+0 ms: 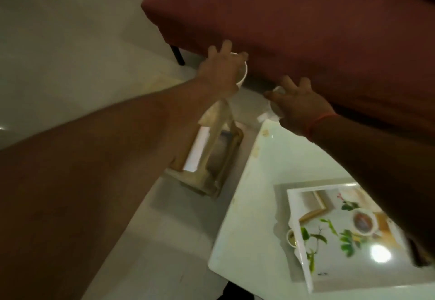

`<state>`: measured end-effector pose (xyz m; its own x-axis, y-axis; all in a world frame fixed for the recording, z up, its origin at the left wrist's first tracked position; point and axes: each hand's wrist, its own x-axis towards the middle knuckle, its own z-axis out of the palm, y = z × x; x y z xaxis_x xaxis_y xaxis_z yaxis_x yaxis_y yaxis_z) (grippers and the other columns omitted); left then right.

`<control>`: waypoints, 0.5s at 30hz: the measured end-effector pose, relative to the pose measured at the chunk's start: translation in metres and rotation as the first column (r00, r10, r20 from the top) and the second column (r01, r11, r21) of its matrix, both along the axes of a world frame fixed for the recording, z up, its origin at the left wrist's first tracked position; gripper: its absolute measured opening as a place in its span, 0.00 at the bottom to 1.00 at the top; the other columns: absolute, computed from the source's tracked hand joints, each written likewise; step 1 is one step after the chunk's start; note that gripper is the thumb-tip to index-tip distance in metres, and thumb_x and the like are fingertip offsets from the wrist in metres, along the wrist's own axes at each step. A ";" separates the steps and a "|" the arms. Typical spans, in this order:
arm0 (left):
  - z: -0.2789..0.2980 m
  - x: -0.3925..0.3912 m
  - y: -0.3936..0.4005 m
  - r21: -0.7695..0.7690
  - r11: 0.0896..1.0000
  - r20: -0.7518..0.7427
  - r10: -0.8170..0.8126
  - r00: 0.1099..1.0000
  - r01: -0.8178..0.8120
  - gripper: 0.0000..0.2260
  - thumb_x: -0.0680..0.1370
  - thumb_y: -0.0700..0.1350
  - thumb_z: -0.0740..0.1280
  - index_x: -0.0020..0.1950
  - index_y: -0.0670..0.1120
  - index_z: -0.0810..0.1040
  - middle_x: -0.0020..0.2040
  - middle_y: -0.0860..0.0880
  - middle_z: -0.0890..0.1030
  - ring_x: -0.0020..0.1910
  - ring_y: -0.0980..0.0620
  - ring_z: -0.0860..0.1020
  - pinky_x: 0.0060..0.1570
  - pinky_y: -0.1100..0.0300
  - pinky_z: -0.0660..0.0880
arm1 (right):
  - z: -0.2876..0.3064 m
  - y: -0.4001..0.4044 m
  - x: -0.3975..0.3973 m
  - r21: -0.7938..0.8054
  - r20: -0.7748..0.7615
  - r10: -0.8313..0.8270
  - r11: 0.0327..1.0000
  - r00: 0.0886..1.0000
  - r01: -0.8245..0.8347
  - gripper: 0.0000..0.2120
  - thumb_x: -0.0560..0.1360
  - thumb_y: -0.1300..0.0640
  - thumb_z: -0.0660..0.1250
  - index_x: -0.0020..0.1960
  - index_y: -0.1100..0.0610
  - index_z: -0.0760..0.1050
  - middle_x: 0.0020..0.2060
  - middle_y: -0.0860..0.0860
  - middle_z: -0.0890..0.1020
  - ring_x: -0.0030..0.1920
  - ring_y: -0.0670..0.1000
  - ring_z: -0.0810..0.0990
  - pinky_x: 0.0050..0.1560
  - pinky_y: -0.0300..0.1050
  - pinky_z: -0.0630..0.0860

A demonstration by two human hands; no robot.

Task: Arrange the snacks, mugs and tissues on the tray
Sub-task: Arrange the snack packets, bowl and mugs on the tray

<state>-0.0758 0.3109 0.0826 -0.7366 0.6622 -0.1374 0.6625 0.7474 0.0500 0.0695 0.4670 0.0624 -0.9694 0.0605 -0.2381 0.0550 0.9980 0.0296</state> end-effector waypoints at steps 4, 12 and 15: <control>0.005 0.088 0.079 0.018 0.991 0.048 -0.131 0.990 0.131 0.32 0.69 0.49 0.76 0.70 0.55 0.67 0.67 0.43 0.66 0.62 0.38 0.68 0.52 0.45 0.78 | 0.003 0.052 0.093 0.008 0.085 -0.114 0.994 0.990 0.113 0.31 0.70 0.57 0.72 0.71 0.46 0.68 0.66 0.56 0.66 0.57 0.64 0.68 0.49 0.58 0.79; -0.015 0.277 0.187 0.020 0.932 0.158 -0.360 0.919 0.362 0.32 0.71 0.46 0.76 0.71 0.54 0.67 0.68 0.43 0.66 0.64 0.36 0.68 0.50 0.46 0.78 | -0.003 0.109 0.266 -0.011 0.232 -0.222 0.973 0.947 0.231 0.32 0.71 0.53 0.70 0.73 0.44 0.64 0.66 0.54 0.65 0.62 0.65 0.68 0.45 0.55 0.78; -0.025 0.324 0.205 -0.007 0.928 0.207 -0.364 0.908 0.373 0.33 0.70 0.47 0.76 0.71 0.56 0.67 0.68 0.44 0.65 0.64 0.37 0.67 0.48 0.46 0.78 | -0.011 0.115 0.315 -0.047 0.265 -0.225 0.968 0.937 0.246 0.30 0.73 0.52 0.67 0.73 0.44 0.65 0.66 0.55 0.65 0.63 0.67 0.67 0.49 0.57 0.78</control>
